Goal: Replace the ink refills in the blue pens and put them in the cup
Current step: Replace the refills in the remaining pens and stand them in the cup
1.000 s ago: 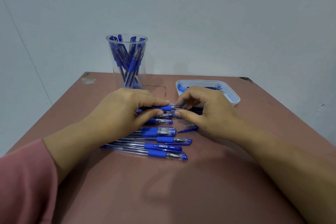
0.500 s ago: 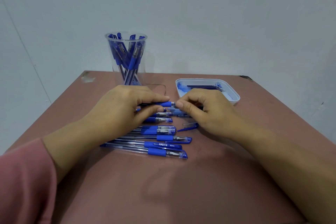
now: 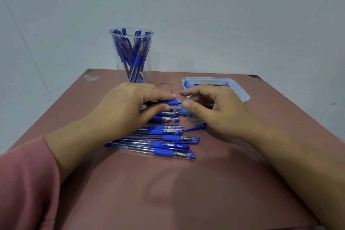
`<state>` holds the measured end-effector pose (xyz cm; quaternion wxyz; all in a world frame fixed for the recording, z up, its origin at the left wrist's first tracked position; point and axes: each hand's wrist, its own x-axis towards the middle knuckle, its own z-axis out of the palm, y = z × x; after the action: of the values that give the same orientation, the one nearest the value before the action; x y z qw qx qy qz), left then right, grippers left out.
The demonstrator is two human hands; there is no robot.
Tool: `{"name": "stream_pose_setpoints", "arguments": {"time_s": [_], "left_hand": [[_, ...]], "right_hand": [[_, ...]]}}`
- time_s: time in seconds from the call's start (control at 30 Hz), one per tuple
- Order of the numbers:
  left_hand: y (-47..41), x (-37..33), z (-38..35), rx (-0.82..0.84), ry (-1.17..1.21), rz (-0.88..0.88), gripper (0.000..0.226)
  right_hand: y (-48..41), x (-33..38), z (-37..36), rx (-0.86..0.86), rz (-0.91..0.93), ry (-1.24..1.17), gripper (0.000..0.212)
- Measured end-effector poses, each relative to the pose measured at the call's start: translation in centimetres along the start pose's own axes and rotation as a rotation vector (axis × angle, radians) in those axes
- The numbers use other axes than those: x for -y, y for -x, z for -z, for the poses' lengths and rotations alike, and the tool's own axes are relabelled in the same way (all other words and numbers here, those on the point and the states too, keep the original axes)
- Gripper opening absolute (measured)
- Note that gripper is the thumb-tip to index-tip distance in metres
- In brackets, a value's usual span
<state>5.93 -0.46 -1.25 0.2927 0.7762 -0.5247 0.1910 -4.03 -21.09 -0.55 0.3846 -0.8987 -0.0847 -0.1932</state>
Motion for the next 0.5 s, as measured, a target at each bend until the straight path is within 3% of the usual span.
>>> {"name": "stream_pose_setpoints", "arguments": {"time_s": [0.1,0.2,0.33,0.5], "left_hand": [[0.0,-0.1,0.0,0.006,-0.001,0.003,0.036],[0.0,-0.1,0.1,0.007,-0.011,0.029,0.035],[0.1,0.3,0.2,-0.010,-0.032,0.081,0.026],[0.0,0.6,0.4,0.002,-0.032,0.119,0.031]], "right_hand": [[-0.1,-0.2,0.0,0.020,-0.010,0.060,0.025],[-0.3,-0.5,-0.1,-0.020,0.003,0.048,0.006],[-0.4,-0.7,0.5,-0.093,-0.034,0.019,0.021],[-0.3,-1.1,1.9,0.133,-0.042,0.362,0.026]]}}
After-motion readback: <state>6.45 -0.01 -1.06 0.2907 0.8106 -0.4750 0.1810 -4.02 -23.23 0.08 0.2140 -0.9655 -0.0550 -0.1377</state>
